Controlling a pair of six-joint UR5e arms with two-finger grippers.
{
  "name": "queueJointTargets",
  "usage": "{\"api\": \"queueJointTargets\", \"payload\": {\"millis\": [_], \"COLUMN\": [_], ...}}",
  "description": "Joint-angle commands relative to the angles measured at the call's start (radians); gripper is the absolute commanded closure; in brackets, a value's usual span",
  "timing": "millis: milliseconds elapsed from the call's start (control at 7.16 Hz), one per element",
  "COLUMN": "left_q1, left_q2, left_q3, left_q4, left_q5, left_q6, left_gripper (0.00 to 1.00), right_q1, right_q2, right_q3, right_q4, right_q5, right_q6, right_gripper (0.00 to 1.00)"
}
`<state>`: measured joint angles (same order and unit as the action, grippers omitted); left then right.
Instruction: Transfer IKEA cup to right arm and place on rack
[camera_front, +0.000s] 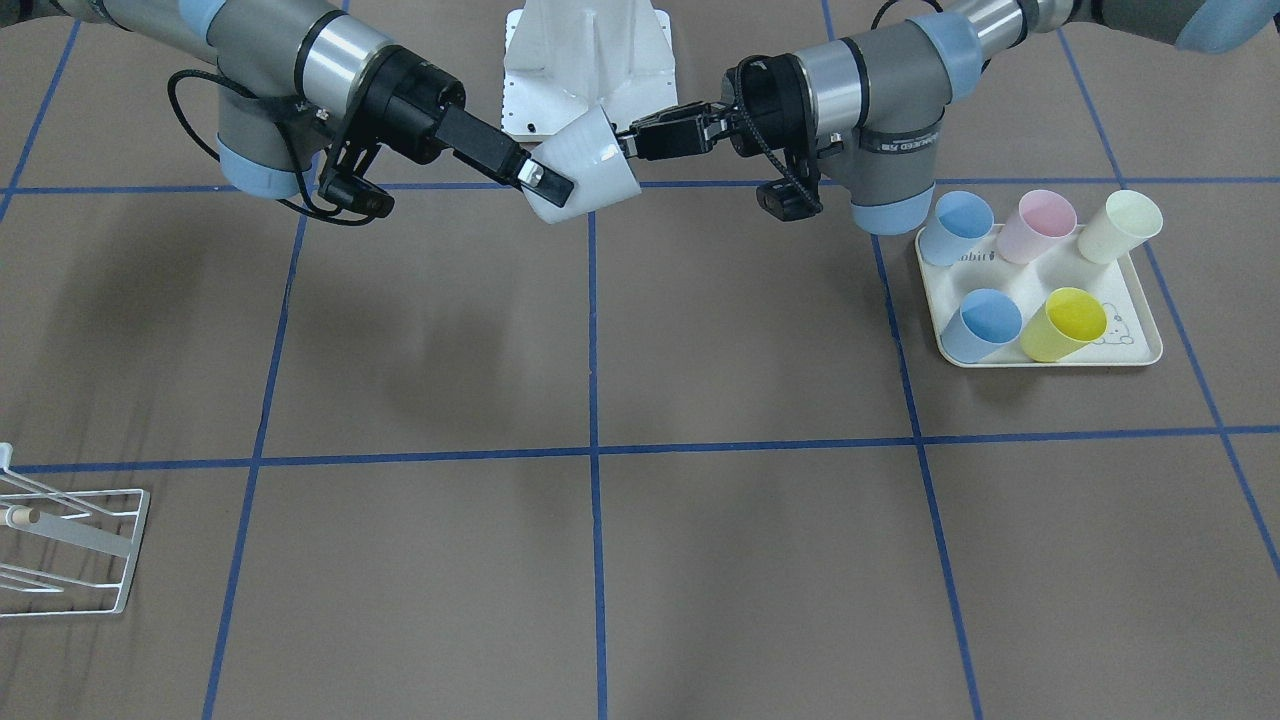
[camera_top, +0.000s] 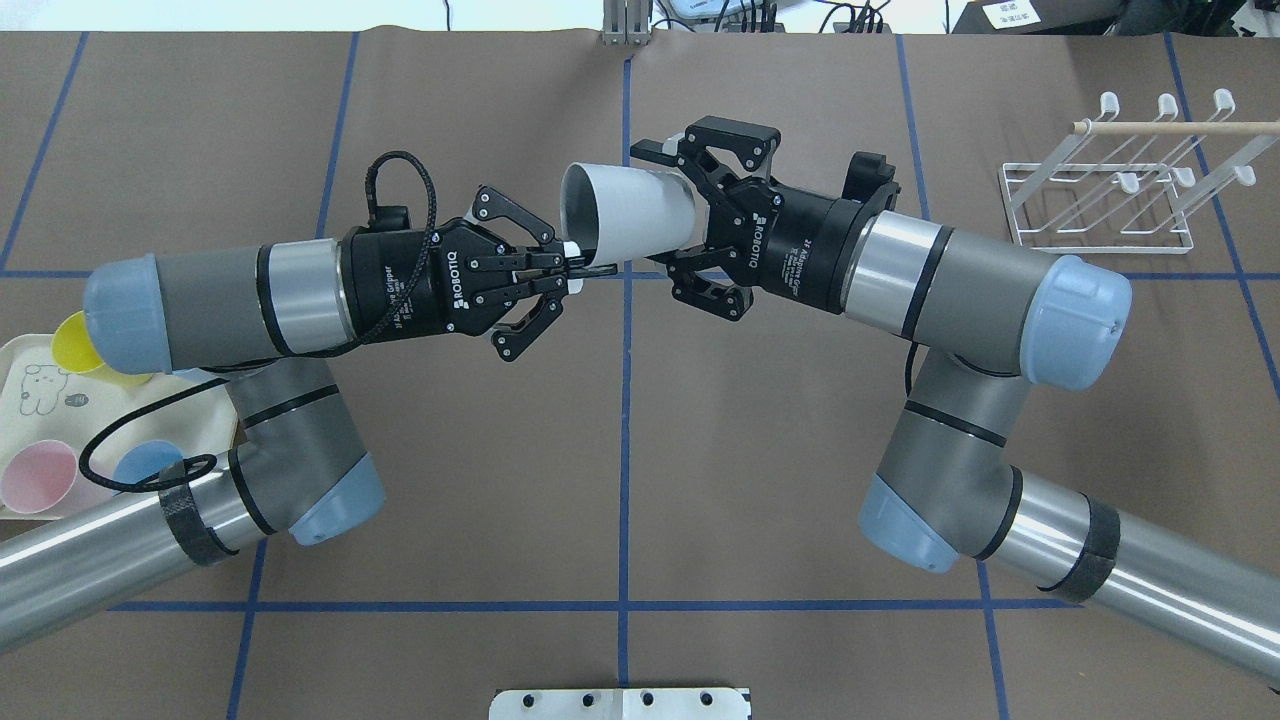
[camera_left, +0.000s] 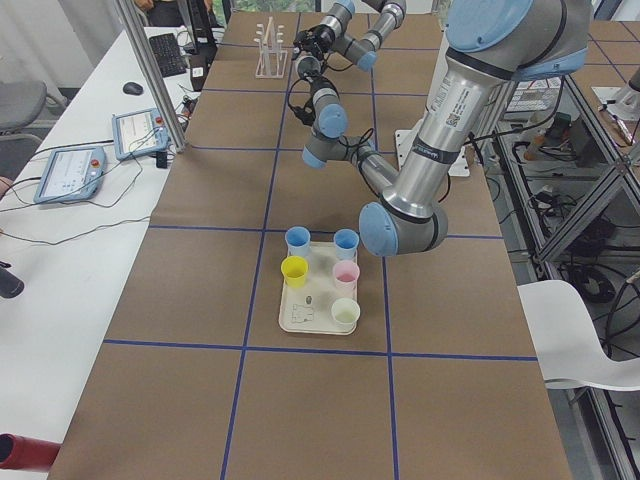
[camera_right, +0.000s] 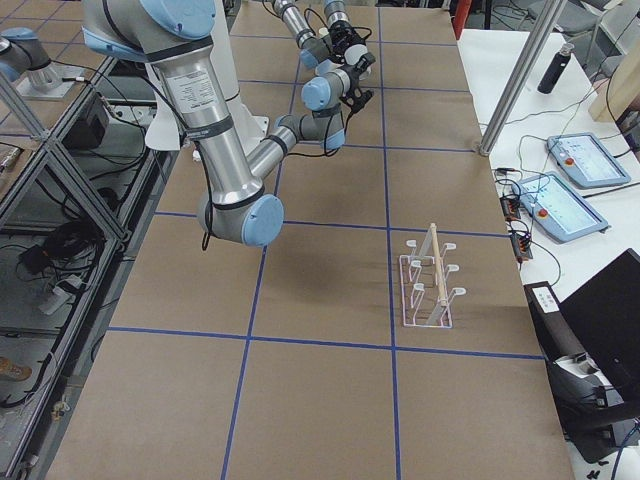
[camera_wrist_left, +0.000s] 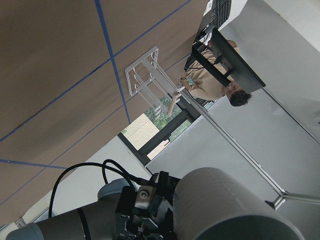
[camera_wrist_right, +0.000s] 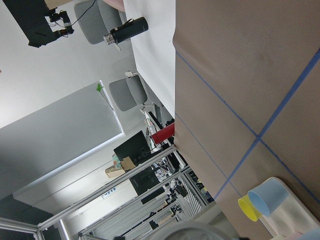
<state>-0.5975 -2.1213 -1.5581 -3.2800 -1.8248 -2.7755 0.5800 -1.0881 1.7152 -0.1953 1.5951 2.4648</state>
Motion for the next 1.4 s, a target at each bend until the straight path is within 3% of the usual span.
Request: {"api": "queueJointTargets", "payload": {"millis": [0,140,279,559,698,838,1117,1257], "left_q1": [0.005,0.004,-0.014,-0.167,-0.230,-0.269,-0.288,-0.303], "left_q2": [0.001,0.001,0.003,0.062,0.102,0.127,0.126,0.124], "left_q3": [0.000,-0.003,-0.005,0.004,0.019,0.021,0.020,0.018], "left_q4": [0.002,0.003,0.005,0.014,0.028,0.104,0.317,0.370], "left_q5": [0.002,0.002,0.004,-0.014,-0.092,-0.160,-0.185,-0.192], "left_q6": [0.010,0.011,0.016,0.068,0.231,0.407,0.696,0.753], "left_gripper": [0.24,0.00,0.00,0.00,0.00,0.00,0.00,0.00], "right_q1": [-0.003,-0.003,-0.003,-0.029,-0.031,-0.023,0.051,0.099], "right_q2": [-0.001,-0.001,-0.003,-0.015,-0.010,-0.022,-0.126,-0.180], "right_q3": [0.003,0.006,0.009,0.000,0.006,0.010,0.012,0.029], "right_q4": [-0.001,-0.001,-0.009,-0.021,-0.095,-0.157,-0.212,-0.263], "right_q5": [-0.018,-0.020,-0.020,-0.020,-0.020,-0.020,-0.020,-0.021], "right_q6": [-0.012,-0.048,-0.085,-0.263,-0.339,-0.475,-0.748,-0.899], "right_gripper": [0.90,0.95,0.96,0.96,0.96,0.96,0.95,0.95]}}
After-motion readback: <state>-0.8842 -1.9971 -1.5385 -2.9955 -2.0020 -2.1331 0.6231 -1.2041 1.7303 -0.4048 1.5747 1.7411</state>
